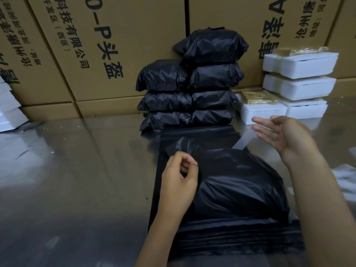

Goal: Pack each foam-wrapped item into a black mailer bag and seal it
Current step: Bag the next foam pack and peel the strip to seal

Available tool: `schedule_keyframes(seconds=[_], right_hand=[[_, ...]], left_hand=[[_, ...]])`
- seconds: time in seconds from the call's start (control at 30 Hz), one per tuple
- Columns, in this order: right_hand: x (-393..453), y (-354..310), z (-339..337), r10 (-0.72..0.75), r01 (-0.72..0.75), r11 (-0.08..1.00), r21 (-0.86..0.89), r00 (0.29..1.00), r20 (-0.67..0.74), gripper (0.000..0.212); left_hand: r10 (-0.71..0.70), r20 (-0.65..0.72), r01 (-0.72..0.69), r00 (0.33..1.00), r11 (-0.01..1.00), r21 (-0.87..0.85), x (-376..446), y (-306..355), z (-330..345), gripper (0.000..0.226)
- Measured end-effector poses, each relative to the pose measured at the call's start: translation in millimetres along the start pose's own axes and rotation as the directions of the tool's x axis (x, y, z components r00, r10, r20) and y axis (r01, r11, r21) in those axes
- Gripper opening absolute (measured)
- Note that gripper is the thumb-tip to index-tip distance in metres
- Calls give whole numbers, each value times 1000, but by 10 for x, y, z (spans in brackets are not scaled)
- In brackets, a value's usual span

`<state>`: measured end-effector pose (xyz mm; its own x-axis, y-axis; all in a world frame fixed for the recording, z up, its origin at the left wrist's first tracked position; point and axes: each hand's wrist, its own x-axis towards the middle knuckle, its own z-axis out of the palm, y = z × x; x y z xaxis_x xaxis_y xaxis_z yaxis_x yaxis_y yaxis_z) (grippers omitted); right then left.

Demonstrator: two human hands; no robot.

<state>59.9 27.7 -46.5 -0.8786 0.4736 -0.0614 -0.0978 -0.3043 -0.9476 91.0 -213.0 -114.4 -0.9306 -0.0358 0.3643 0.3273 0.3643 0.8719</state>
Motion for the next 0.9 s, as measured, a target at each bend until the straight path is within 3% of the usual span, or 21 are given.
schedule_keyframes(seconds=[0.1, 0.2, 0.43, 0.5, 0.63, 0.9], right_hand=[[9, 21, -61, -17, 17, 1000, -25, 999, -30, 23], [-5, 51, -106, -45, 40, 994, -103, 998, -47, 24], [-50, 234, -476, -125, 77, 949, -307, 982, -140, 14], [-51, 326, -654, -149, 78, 921, -382, 976, -160, 17], [-58, 513, -871, -200, 91, 866, -491, 965, -173, 10], [-23, 549, -1061, -318, 139, 771, -622, 929, -187, 12]], left_hand=[[29, 102, -29, 994, 1000, -3, -50, 72, 25, 7], [52, 221, -68, 974, 996, 63, -102, 79, 59, 17], [-154, 399, 68, 904, 973, 222, 1, 280, 92, 36], [-245, 439, 67, 864, 921, 383, 105, 368, 136, 47], [-347, 444, -73, 826, 715, 695, 343, 563, 380, 79], [-362, 533, -199, 765, 654, 730, 522, 840, 821, 104]])
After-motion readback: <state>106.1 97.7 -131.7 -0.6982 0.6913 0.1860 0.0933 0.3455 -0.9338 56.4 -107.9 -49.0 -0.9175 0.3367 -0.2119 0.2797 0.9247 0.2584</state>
